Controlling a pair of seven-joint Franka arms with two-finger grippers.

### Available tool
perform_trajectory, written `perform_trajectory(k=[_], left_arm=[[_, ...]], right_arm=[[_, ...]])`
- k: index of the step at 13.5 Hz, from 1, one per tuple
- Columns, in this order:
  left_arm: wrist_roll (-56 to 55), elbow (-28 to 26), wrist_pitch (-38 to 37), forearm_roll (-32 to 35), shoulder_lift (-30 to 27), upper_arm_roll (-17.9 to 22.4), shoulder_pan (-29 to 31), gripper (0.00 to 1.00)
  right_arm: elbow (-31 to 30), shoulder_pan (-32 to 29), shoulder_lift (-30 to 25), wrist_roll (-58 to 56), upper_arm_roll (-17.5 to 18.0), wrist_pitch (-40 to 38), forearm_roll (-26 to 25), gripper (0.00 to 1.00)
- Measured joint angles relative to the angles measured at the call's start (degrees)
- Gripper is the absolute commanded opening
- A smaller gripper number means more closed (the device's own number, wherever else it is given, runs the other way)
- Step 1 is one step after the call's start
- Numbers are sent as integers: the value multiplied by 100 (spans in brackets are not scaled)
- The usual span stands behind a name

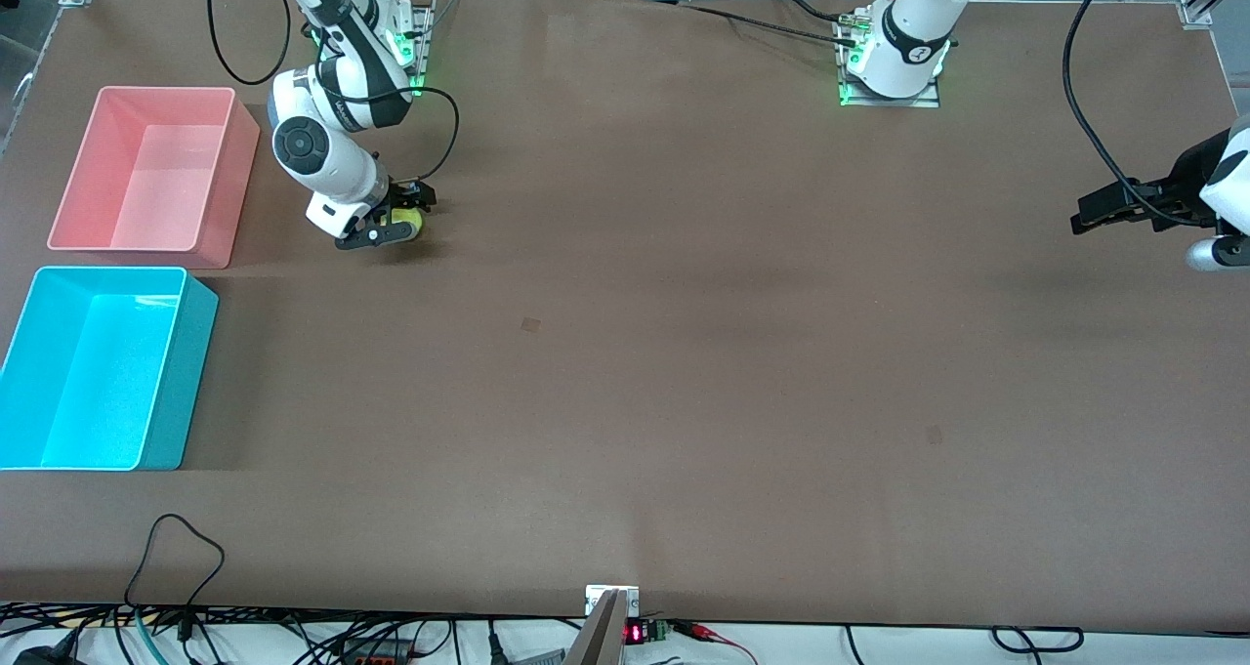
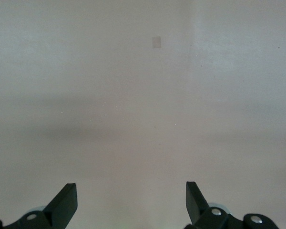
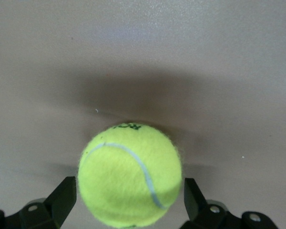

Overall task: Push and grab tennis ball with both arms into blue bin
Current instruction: 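Close the right gripper around the tennis ball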

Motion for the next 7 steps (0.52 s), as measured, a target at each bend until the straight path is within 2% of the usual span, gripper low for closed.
perform_trajectory(k=[2, 3, 7], left_arm=[[0, 31, -12, -1, -1, -35, -17, 100], [0, 39, -16, -1, -1, -43, -18, 100], [0, 42, -18, -1, -1, -58, -19, 100]], right_arm=[[0, 0, 18, -2, 0, 37, -1, 99], [0, 0, 20, -3, 0, 51, -1, 93], [0, 0, 26, -9, 0, 73, -1, 52]])
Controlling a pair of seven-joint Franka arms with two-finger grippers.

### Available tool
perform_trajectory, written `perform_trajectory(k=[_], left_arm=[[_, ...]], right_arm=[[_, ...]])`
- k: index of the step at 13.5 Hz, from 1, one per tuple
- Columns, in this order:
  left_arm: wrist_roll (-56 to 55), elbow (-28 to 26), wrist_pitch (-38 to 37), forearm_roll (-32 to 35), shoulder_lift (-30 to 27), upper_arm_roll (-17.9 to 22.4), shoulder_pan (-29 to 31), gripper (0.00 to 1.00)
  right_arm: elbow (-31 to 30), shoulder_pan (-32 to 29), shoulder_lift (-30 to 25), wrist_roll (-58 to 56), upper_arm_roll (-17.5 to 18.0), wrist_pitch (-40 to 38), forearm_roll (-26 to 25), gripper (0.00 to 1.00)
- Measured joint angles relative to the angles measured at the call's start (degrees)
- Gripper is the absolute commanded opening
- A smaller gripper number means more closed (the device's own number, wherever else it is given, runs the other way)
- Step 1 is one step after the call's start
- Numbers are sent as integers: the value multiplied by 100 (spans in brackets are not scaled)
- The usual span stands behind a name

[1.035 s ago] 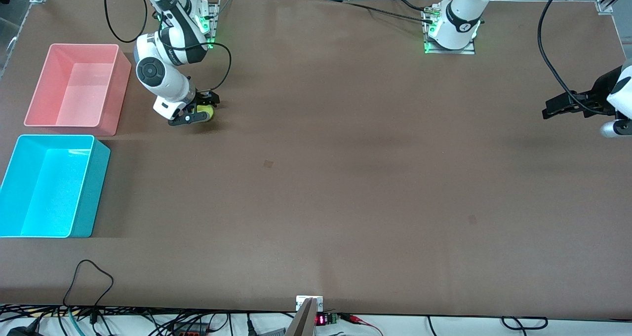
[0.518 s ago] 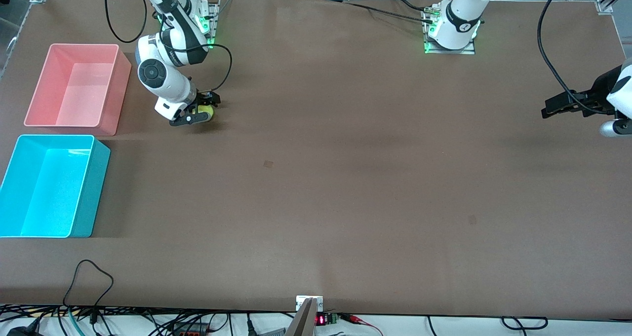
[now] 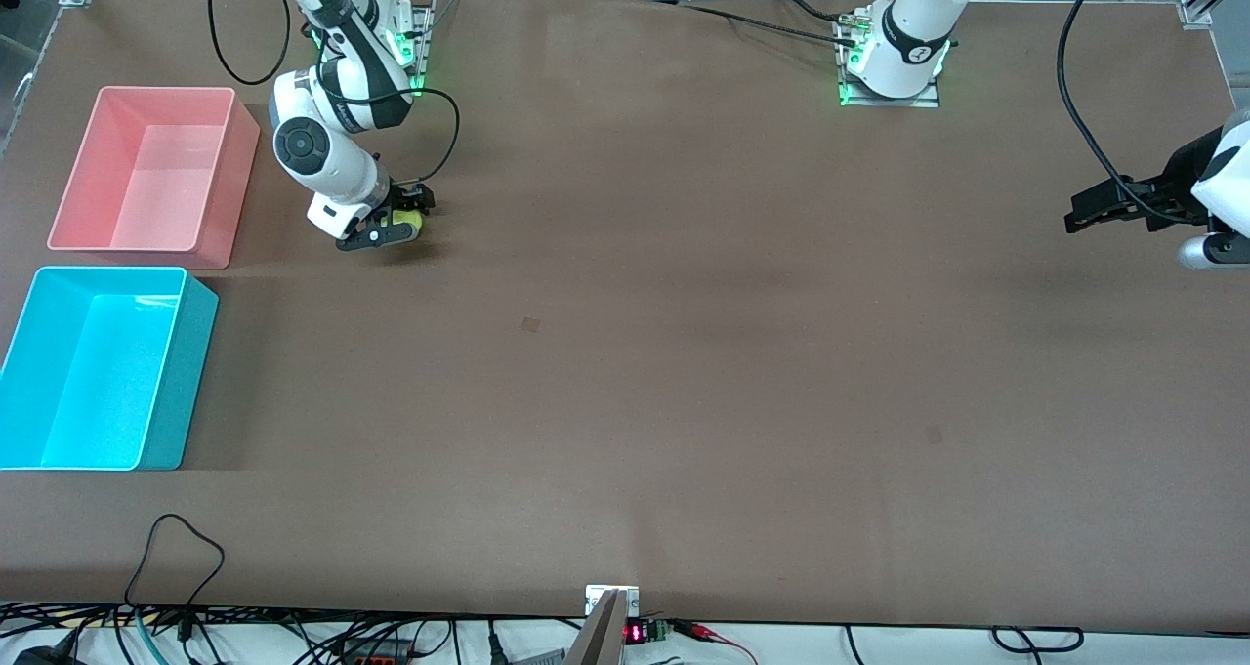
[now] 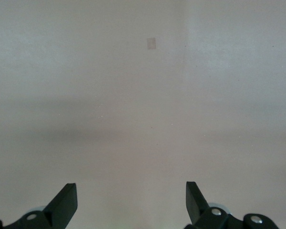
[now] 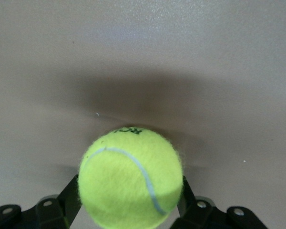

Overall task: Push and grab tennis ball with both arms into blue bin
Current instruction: 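Close the right gripper around the tennis ball, then carry the tennis ball with the right gripper over the cyan bin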

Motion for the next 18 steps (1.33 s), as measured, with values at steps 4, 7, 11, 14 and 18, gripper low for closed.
perform_trajectory(k=[4, 7, 11, 14, 18], left_arm=[[0, 1, 0, 0, 0, -11, 0, 100], [0, 1, 0, 0, 0, -25, -2, 100], [0, 1, 0, 0, 0, -33, -2, 100], [0, 1, 0, 0, 0, -49, -4, 100], [0, 4, -2, 0, 0, -63, -4, 100]], right_arm=[[0, -1, 3, -12, 0, 11, 0, 26], [2, -4, 3, -15, 0, 31, 0, 24], [98, -36, -3, -59, 0, 65, -1, 24], [353, -108, -180, -100, -1, -27, -3, 24], [882, -443, -761, -222, -8, -667, -10, 23]])
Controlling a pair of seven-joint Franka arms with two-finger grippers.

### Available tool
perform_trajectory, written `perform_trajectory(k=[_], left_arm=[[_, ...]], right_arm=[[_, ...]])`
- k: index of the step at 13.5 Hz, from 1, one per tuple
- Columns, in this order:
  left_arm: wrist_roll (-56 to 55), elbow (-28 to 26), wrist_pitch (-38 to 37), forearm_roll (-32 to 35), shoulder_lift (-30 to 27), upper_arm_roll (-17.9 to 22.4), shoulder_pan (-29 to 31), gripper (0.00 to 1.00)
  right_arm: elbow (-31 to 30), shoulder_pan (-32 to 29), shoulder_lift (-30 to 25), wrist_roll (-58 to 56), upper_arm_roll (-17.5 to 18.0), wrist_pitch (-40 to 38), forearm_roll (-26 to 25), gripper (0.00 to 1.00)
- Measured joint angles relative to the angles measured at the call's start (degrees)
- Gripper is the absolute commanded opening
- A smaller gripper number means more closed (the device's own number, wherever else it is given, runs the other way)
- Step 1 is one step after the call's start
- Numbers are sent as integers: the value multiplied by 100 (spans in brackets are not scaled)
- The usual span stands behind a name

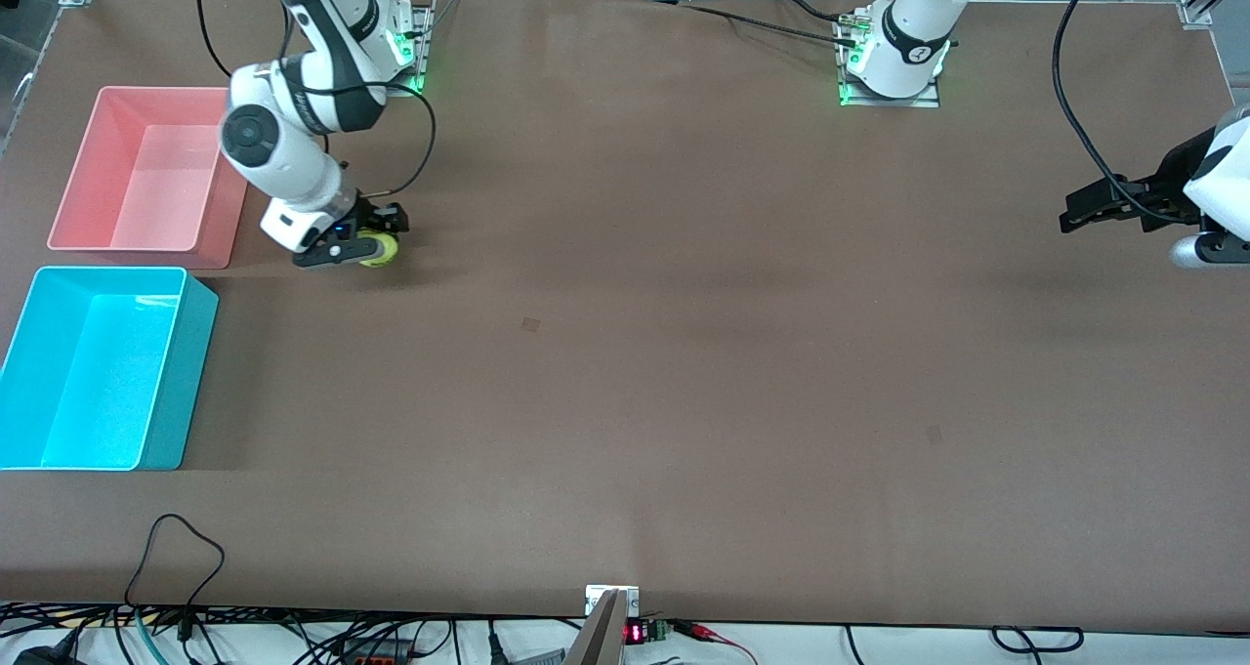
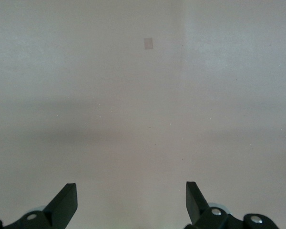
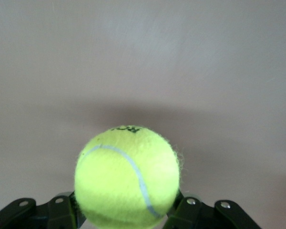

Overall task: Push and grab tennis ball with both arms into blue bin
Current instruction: 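Carry the tennis ball with the right gripper over the cyan bin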

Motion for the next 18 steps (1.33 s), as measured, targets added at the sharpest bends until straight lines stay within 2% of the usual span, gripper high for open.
perform_trajectory(k=[2, 4, 8, 12, 18], left_arm=[[0, 1, -1, 0, 0, -35, -1, 100], [-2, 6, -1, 0, 0, -82, -3, 100], [-3, 25, -3, 0, -5, -97, -2, 100], [-3, 28, -7, 0, -8, -101, -3, 100], [-4, 31, -21, 0, -11, -103, -3, 100]], right_arm=[[257, -273, -217, -223, -33, -172, -9, 23], [607, -531, -275, -488, -250, -355, -178, 23], [1519, -675, -53, -1175, -1184, -804, -408, 23], [2255, -780, 757, -2031, -2031, -825, -411, 24], [3113, -1739, 2185, -2897, -2140, -652, -411, 25]])
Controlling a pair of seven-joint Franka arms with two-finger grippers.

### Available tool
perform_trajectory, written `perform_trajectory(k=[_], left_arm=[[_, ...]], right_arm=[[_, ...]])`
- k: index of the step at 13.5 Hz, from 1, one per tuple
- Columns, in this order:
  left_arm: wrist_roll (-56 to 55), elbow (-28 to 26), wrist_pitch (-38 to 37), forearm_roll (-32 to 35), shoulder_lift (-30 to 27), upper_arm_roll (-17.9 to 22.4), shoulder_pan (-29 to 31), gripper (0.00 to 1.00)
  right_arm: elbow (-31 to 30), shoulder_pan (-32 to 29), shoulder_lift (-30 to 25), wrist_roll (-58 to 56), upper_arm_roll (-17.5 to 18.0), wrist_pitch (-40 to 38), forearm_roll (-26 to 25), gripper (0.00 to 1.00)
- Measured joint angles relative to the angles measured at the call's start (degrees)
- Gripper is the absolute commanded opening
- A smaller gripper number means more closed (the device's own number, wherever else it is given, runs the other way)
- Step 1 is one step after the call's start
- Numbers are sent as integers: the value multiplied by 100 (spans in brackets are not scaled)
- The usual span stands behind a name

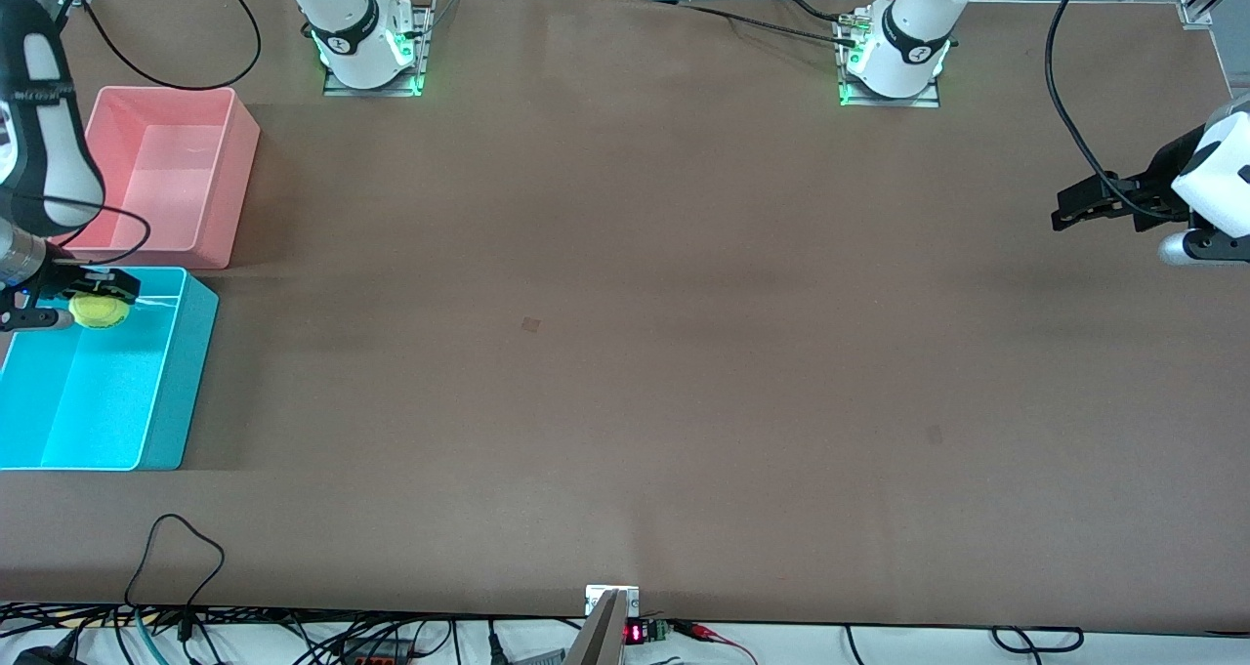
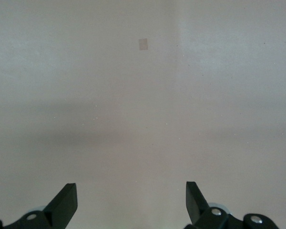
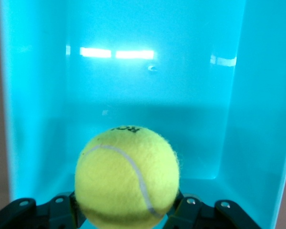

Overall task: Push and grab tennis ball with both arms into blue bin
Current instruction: 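Carry the tennis ball with the right gripper over the cyan bin, then open the right gripper to drop the ball into the cyan bin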

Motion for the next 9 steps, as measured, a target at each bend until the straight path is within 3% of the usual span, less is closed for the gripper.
perform_trajectory(k=[8, 9], left_arm=[[-5, 1, -58, 0, -5, 2, 8, 100], [-6, 1, -60, 0, -6, 3, 9, 100]], right_arm=[[137, -67, 661, -5, 38, 95, 4, 32], [137, -70, 730, -3, 54, 95, 6, 41]])
